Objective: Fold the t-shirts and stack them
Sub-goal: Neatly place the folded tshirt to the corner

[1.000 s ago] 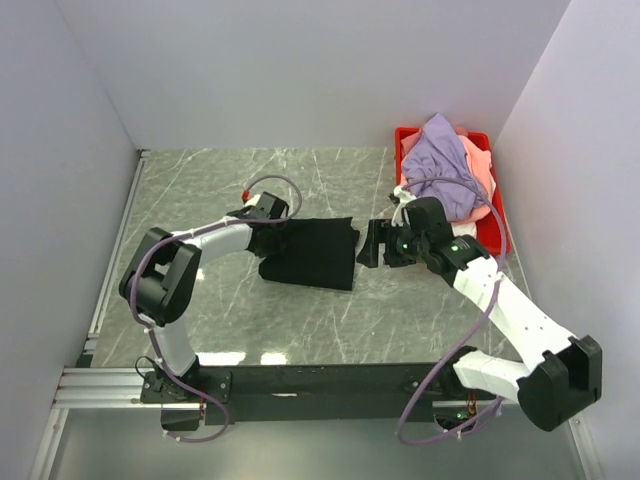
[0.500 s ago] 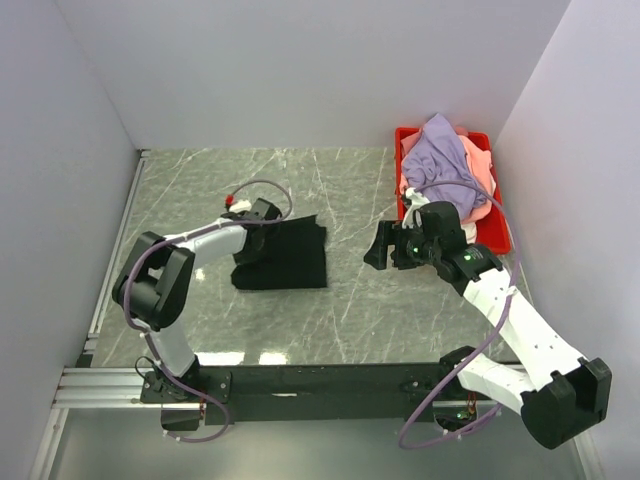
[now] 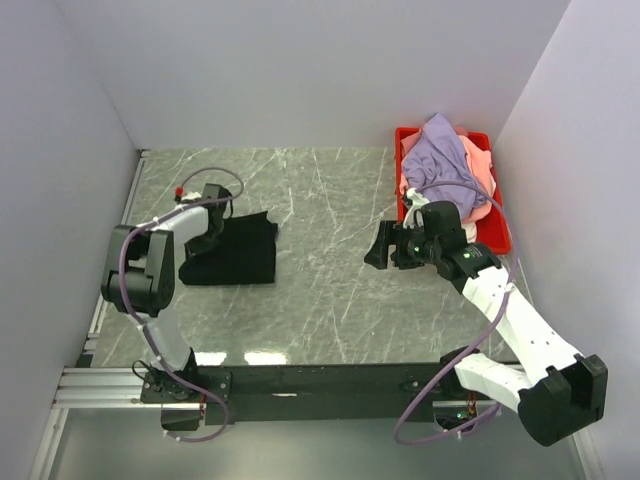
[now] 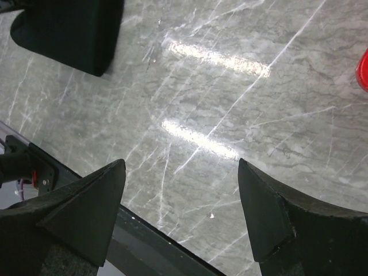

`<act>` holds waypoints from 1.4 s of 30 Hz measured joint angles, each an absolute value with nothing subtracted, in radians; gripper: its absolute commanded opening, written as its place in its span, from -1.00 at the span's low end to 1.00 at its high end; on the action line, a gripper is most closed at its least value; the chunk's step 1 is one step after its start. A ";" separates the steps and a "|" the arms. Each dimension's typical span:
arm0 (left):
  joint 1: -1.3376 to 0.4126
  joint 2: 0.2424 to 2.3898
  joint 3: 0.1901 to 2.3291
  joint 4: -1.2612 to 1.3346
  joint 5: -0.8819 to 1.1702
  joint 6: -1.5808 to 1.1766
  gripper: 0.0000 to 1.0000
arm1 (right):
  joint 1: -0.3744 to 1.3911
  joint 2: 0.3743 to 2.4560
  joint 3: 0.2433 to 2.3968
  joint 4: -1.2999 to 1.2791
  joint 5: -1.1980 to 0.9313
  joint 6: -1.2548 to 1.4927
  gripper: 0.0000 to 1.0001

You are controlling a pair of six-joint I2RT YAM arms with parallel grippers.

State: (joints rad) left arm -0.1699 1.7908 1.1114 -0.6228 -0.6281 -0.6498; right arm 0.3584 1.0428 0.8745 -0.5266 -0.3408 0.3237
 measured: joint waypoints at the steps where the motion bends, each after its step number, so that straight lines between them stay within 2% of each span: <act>1: -0.154 1.805 1.126 -0.618 -0.625 -0.641 -0.99 | 0.356 1.044 0.875 -0.526 -0.341 0.324 0.70; 9: -0.093 1.997 1.386 -0.640 -0.617 -0.586 -0.99 | 0.344 1.064 0.875 -0.525 -0.333 0.324 0.70; 22: -0.030 2.074 1.509 -0.645 -0.599 -0.532 -0.99 | 0.321 1.110 0.875 -0.525 -0.325 0.324 0.70; 34: 0.144 2.264 1.845 -0.673 -0.596 -0.519 -0.99 | 0.320 1.110 0.875 -0.529 -0.280 0.322 0.70; 42: 0.187 2.419 2.121 -0.656 -0.598 -0.413 -0.99 | 0.320 1.110 0.875 -0.533 -0.250 0.320 0.70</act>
